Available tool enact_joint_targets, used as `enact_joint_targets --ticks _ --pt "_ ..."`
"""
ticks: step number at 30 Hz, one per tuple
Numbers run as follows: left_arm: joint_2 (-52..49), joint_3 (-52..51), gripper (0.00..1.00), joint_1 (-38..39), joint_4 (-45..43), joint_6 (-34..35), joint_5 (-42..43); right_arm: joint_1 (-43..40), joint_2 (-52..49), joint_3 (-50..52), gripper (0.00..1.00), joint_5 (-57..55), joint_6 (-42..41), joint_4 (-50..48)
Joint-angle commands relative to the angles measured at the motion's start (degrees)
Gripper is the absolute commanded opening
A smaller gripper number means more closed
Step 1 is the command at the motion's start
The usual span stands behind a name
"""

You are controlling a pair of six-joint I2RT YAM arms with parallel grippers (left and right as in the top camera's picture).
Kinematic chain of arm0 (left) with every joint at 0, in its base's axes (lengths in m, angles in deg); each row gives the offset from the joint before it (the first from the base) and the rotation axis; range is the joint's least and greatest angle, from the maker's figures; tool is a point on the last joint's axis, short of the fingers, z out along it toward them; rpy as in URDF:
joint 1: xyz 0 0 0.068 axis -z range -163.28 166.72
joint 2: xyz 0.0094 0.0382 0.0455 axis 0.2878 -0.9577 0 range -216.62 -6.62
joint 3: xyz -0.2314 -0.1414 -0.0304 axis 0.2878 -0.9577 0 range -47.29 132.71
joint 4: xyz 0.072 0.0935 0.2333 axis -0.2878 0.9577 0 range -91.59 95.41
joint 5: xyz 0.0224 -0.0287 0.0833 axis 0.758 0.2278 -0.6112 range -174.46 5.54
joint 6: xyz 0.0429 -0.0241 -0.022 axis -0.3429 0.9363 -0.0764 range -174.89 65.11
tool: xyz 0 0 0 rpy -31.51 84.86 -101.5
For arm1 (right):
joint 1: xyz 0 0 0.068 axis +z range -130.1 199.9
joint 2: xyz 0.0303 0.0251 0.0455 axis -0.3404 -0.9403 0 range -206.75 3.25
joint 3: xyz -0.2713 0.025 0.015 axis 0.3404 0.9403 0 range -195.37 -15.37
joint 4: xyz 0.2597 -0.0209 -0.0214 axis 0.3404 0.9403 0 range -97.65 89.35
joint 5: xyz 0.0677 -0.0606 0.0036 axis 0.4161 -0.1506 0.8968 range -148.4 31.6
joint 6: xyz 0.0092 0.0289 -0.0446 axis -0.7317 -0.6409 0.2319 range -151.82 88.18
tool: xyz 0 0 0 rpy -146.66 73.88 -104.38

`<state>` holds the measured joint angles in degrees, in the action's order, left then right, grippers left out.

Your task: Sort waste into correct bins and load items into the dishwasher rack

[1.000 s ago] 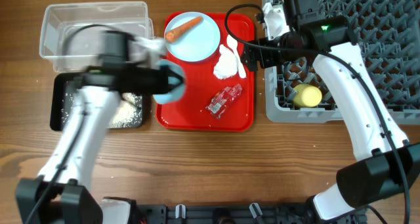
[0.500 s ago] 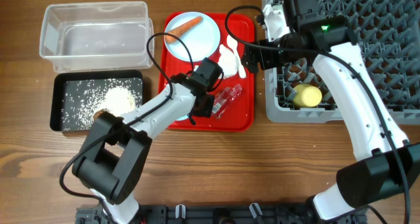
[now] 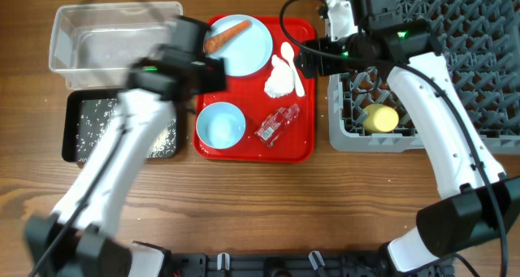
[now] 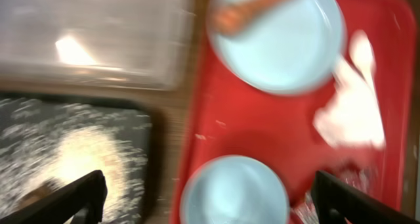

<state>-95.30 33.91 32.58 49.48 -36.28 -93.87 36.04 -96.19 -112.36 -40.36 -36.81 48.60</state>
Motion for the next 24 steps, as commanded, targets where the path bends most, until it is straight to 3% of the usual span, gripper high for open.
enact_joint_targets --ticks 1,4,10,13,14,15,16,22,24 --pt "4.7 0.6 1.00 -13.4 2.3 8.1 3.8 5.3 -4.6 0.0 0.89 3.1 -4.7 -2.1" --pt "3.9 0.5 1.00 -24.7 3.9 8.0 12.7 12.5 -12.1 0.0 0.88 2.8 -6.1 -5.0" --pt "1.6 0.5 1.00 -29.2 6.7 7.1 13.6 18.7 -22.9 0.0 0.79 0.7 -10.7 -6.1" --pt "0.9 0.5 1.00 -29.2 6.7 7.2 13.7 19.3 -25.8 0.0 0.64 0.7 -11.7 -6.3" --pt "0.8 0.5 1.00 -29.2 6.7 7.2 13.7 19.1 -25.8 0.0 0.54 0.7 -11.7 -6.3" --pt "0.8 0.5 1.00 -29.1 6.7 7.1 13.7 19.1 -25.8 0.0 0.36 0.7 -11.9 -6.6" --pt "0.8 0.5 1.00 -29.1 6.7 7.1 13.7 19.2 -25.9 0.0 0.29 0.7 -12.1 -6.7" --pt "0.8 0.5 1.00 -29.1 6.9 7.1 13.7 19.7 -26.8 0.0 0.22 1.4 -13.7 -6.1" --pt "0.8 0.5 1.00 -29.1 6.9 7.1 13.7 19.7 -27.0 0.0 0.13 1.4 -14.5 -6.0"
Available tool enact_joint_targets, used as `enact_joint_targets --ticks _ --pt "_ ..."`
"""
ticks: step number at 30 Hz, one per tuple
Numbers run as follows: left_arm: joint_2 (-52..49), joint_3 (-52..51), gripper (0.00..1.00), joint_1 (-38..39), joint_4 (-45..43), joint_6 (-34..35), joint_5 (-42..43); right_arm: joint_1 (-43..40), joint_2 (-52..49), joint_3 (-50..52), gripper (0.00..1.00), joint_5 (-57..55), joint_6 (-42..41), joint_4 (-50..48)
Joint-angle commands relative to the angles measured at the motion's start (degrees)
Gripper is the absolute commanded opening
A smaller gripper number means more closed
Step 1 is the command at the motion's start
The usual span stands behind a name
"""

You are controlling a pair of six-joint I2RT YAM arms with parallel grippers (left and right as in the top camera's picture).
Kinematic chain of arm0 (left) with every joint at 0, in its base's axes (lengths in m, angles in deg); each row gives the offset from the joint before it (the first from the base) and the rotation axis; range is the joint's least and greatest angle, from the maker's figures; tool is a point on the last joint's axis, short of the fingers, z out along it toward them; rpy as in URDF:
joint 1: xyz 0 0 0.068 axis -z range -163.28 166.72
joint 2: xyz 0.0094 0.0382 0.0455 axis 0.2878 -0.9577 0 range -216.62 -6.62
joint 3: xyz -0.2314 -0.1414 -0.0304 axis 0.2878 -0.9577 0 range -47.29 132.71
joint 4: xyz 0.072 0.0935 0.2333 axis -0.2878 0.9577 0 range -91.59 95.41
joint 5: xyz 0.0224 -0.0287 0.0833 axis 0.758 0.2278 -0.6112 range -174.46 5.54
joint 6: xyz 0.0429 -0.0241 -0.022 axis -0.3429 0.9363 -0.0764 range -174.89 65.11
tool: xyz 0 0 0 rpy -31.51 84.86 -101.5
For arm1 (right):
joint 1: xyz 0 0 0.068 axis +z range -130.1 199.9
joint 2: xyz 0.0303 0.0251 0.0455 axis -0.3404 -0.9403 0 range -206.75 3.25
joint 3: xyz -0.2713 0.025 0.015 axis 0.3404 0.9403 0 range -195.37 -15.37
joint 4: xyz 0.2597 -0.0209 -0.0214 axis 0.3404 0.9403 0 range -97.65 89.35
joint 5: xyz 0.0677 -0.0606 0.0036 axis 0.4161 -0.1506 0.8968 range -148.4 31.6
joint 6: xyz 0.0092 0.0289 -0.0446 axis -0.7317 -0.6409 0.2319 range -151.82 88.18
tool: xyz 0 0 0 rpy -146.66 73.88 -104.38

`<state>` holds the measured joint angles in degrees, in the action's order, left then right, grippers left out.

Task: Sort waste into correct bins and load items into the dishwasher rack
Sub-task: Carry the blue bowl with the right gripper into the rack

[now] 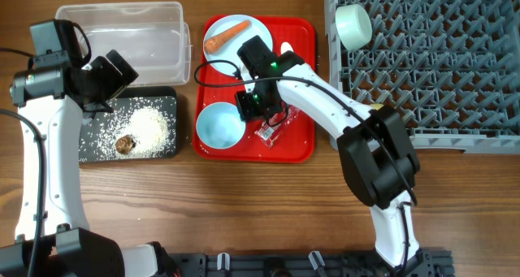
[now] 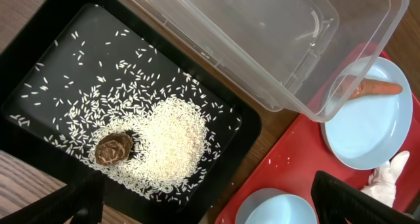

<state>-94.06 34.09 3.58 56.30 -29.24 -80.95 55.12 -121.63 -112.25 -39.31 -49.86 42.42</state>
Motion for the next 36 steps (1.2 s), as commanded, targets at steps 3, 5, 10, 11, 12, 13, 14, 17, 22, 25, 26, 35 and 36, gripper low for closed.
enact_joint_targets --ticks 3,5,10,11,12,13,14,17,22,25,26,35,36 --pt "-0.4 0.3 1.00 -0.1 0.1 0.1 0.8 0.5 -1.6 -0.1 0.04 0.5 -1.7 0.2" --pt "-0.5 0.3 1.00 -0.1 0.3 0.1 0.8 0.5 -1.4 -0.4 0.04 0.5 -1.7 0.2" --pt "-0.4 0.3 1.00 -0.1 0.3 0.1 0.8 -2.0 7.8 -0.4 0.04 -6.1 -1.6 0.2" --pt "-0.4 0.3 1.00 -0.1 0.3 0.1 0.8 -3.0 10.8 -0.4 0.04 -8.4 -1.6 0.1" --pt "-0.4 0.3 1.00 -0.1 0.3 0.1 0.8 -4.4 14.5 -0.4 0.04 -11.7 -1.5 -0.2" --pt "-0.4 0.3 1.00 -0.1 0.3 0.1 0.8 -5.9 17.9 -0.4 0.04 -15.5 -1.5 -0.5" --pt "-0.4 0.3 1.00 -0.1 0.3 0.1 0.8 -7.8 21.4 -0.4 0.04 -20.5 -1.5 -1.1" --pt "-0.4 0.3 1.00 -0.1 0.3 0.1 0.8 -13.8 27.9 -0.4 0.04 -37.4 -1.0 -1.7" --pt "-0.4 0.3 1.00 -0.1 1.1 0.1 0.8 -18.8 29.5 -0.2 0.04 -63.0 -3.3 6.7" --pt "-0.4 0.3 1.00 -0.1 1.1 0.1 0.7 -18.8 29.3 -0.2 0.04 -75.1 -2.9 8.1" --pt "-0.4 0.3 1.00 -0.1 1.1 0.1 0.7 -18.8 29.2 -0.2 0.04 -79.5 -2.5 8.1" --pt "-0.4 0.3 1.00 -0.1 1.2 0.1 0.7 -18.7 23.1 -0.1 0.04 -77.3 8.1 11.0" --pt "-0.4 0.3 1.00 -0.1 1.3 0.1 0.7 -18.7 22.1 -0.1 0.04 -76.4 9.6 11.1"
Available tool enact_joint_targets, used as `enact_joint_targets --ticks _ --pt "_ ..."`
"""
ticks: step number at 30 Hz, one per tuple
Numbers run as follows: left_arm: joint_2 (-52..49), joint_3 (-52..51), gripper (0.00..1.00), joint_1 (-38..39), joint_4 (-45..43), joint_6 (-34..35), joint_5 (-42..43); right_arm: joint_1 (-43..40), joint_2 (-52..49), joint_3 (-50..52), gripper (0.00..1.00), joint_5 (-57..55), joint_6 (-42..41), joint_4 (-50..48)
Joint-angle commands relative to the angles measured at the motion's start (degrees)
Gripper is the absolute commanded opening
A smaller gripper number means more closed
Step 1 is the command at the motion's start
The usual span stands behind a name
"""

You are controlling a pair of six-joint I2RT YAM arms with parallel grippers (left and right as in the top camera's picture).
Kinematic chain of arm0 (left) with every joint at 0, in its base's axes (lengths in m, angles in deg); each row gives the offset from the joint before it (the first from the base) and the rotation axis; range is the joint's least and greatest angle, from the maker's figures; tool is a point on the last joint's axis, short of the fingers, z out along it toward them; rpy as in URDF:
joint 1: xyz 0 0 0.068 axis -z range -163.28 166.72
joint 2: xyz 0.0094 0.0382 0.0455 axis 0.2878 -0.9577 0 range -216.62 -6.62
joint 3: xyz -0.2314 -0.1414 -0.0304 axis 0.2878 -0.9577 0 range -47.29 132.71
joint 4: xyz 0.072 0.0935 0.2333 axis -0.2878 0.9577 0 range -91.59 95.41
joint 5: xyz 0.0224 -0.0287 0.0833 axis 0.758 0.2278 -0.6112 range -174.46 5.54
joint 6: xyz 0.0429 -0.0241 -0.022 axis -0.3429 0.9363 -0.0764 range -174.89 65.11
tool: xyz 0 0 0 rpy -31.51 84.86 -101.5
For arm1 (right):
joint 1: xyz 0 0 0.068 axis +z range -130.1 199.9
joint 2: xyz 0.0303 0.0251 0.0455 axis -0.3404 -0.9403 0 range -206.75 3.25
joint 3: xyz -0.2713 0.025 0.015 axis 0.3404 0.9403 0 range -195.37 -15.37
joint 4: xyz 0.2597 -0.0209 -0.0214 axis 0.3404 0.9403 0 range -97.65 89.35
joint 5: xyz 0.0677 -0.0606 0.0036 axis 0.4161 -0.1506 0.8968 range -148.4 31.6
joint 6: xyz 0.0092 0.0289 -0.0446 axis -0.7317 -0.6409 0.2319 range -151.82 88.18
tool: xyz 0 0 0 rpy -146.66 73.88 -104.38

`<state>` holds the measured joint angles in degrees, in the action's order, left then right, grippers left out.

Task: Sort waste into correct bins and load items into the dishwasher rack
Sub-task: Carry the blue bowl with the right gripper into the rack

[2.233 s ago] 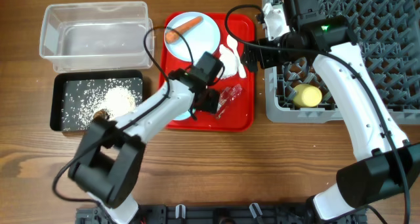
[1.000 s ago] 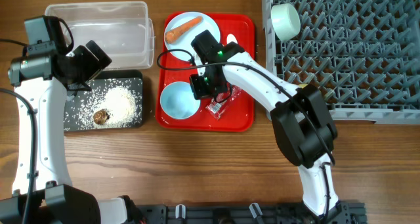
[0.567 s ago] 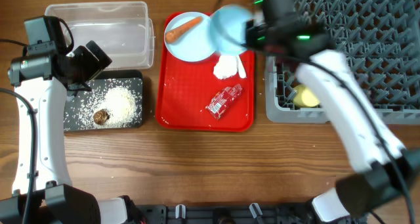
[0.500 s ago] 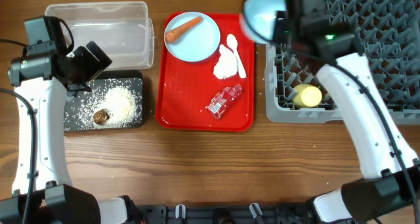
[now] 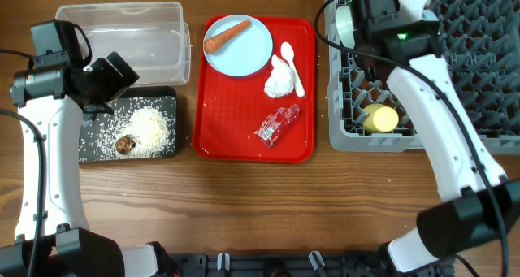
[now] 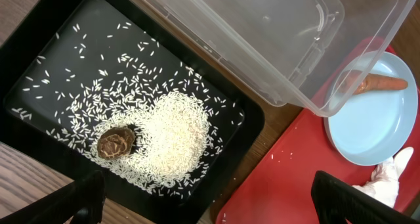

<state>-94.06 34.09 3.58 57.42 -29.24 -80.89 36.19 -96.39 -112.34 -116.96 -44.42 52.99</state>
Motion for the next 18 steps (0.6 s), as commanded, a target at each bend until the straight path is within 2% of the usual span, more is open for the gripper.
enact_joint_targets --ticks 1,5,12,18 --pt "-0.4 0.3 1.00 -0.1 0.5 0.1 0.7 0.2 -4.5 0.0 0.04 1.5 5.8 0.5" --pt "-0.4 0.3 1.00 -0.1 1.1 0.1 0.7 0.2 -9.1 0.0 0.04 1.5 11.1 -0.6" --pt "-0.4 0.3 1.00 -0.1 1.0 0.1 0.7 0.8 -13.8 0.0 0.04 2.0 11.1 0.1" --pt "-0.4 0.3 1.00 -0.1 1.0 0.1 0.7 3.4 -14.3 0.0 0.04 -6.0 11.1 0.3"
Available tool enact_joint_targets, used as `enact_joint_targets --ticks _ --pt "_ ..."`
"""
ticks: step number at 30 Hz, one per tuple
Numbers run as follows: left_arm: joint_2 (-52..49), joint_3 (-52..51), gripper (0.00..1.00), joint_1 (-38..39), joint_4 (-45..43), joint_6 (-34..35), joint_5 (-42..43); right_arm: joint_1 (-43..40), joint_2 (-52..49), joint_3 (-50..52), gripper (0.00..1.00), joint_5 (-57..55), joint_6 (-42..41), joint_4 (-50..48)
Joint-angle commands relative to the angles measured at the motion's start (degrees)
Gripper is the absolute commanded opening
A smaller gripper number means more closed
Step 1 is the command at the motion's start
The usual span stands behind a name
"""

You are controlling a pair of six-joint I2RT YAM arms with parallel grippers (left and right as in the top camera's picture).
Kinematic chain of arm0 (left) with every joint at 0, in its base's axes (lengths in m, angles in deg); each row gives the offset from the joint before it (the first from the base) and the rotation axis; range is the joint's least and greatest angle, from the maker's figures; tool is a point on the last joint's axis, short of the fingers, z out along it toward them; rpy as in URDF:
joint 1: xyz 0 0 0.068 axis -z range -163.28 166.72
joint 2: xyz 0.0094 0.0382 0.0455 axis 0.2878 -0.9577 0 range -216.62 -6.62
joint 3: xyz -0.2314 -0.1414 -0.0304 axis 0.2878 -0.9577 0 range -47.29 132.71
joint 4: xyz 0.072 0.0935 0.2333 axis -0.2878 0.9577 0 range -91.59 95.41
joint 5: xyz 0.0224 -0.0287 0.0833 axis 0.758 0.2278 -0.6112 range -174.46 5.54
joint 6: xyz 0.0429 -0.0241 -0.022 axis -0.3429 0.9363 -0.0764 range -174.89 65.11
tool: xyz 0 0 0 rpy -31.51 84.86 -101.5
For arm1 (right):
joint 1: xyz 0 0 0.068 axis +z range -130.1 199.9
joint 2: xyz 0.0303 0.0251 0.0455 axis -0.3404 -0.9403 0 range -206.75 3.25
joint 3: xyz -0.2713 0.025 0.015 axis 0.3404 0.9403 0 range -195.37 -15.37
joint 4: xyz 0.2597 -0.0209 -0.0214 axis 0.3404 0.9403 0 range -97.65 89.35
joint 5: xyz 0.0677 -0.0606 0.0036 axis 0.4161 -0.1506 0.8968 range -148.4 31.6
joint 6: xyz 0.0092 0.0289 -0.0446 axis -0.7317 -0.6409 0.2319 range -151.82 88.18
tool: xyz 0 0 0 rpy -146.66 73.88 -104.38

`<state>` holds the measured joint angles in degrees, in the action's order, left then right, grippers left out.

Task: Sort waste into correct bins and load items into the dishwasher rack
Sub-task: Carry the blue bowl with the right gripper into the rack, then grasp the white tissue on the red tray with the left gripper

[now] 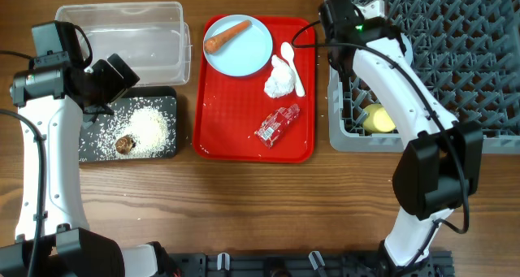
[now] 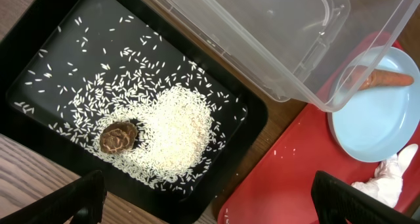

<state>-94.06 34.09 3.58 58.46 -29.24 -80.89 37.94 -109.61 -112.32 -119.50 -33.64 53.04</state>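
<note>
The red tray (image 1: 227,135) holds a blue plate (image 1: 248,54) with a carrot (image 1: 226,35), a crumpled tissue (image 1: 278,82), a white spoon (image 1: 292,66) and a clear wrapper (image 1: 277,123). No blue bowl shows on it. My left gripper (image 1: 110,75) hangs between the clear bin and the black tray; in the left wrist view the left gripper (image 2: 207,191) is wide open and empty. My right gripper (image 1: 333,13) is at the back left corner of the grey dishwasher rack (image 1: 471,74). Its jaws are hidden by its own body.
The clear plastic bin (image 1: 122,33) stands at the back left. In front of it a black tray (image 1: 81,151) holds spilled rice (image 2: 174,135) and a brown lump (image 2: 117,137). A yellow cup (image 1: 380,119) lies in the rack's front left.
My right gripper has shifted left along the back of the rack, to its left corner. The left arm is in the same place, still open.
At first my left arm was moving by the tray, which held a blue bowl, with the right gripper at the rack. Then the left arm was over the bins and the right gripper at the bowl. Later the bowl was off the tray and the right gripper back at the rack.
</note>
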Motion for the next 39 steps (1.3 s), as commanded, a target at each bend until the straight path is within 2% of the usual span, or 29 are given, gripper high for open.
enact_joint_targets --ticks 1,7,13,15,19,20,21,22,24,29,32,33,34,35,36,37,39 --pt "-0.4 0.3 1.00 -0.1 0.0 0.1 0.7 2.3 -1.0 -0.1 0.04 -3.4 0.3 0.2" --pt "-0.4 0.3 1.00 -0.1 0.0 0.1 0.7 5.8 -1.1 -0.1 0.04 -0.3 0.2 0.5" --pt "-0.4 0.3 1.00 -0.1 0.0 0.1 0.7 5.9 -1.1 -0.1 0.04 13.4 -1.2 5.6" --pt "-0.4 0.3 1.00 -0.1 0.0 0.1 0.7 6.0 -1.0 -0.1 0.05 15.3 -4.5 7.6" --pt "-0.4 0.3 0.99 -0.1 0.0 0.1 0.7 6.6 -1.0 -0.1 0.05 19.4 -4.8 9.1" --pt "-0.4 0.3 1.00 -0.1 0.0 0.1 0.7 7.0 -1.0 -0.1 0.18 22.8 -4.9 9.8" --pt "-0.4 0.3 1.00 -0.1 0.0 0.1 0.7 7.1 -1.0 -0.2 0.40 25.4 -6.2 10.6" --pt "-0.4 0.3 1.00 -0.1 0.0 0.1 0.7 7.1 -0.9 -0.2 0.46 27.3 -7.6 11.2" --pt "-0.4 0.3 1.00 -0.1 -0.3 0.1 0.7 7.1 -0.8 -0.2 0.53 33.9 -7.8 11.9" --pt "-0.4 0.3 1.00 -0.1 -0.7 0.1 0.7 7.1 1.2 -1.7 0.57 39.1 -9.1 11.8" --pt "-0.4 0.3 1.00 -0.1 -0.7 0.1 0.7 7.1 3.3 -6.3 0.58 43.8 -9.1 11.9" --pt "-0.4 0.3 1.00 -0.1 -0.7 0.1 0.7 7.1 4.1 -8.0 0.61 45.7 -9.1 11.8" --pt "-0.4 0.3 1.00 -0.1 -0.7 0.1 0.7 7.1 4.8 -9.3 0.66 47.2 -9.0 11.6" --pt "-0.4 0.3 1.00 -0.1 -0.7 0.1 0.7 7.1 5.8 -10.4 0.85 50.1 -8.6 11.1" --pt "-0.4 0.3 1.00 -0.1 -0.7 0.1 0.7 7.1 6.3 -10.7 0.95 51.9 -8.6 10.5" --pt "-0.4 0.3 1.00 -0.1 -0.7 0.1 0.7 7.1 6.9 -10.8 1.00 54.5 -8.6 8.9" --pt "-0.4 0.3 1.00 -0.1 -0.3 0.1 1.3 7.1 7.1 -10.8 1.00 56.8 -8.7 6.6"
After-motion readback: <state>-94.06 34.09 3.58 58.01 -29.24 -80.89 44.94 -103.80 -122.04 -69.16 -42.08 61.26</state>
